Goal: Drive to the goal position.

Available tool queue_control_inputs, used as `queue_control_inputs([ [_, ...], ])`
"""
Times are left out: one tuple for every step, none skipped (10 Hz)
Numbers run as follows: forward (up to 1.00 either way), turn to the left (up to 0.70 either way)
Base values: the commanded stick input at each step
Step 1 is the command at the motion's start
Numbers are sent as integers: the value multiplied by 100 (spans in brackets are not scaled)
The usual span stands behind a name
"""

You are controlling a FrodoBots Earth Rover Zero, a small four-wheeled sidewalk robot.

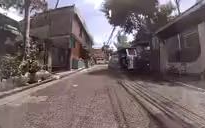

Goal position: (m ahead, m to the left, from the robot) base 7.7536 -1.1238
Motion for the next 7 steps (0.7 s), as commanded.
queue_control_inputs([
  [70, 8],
  [70, 8],
  [70, 8],
  [70, 8],
  [70, 8],
  [70, -18],
  [70, -27],
])
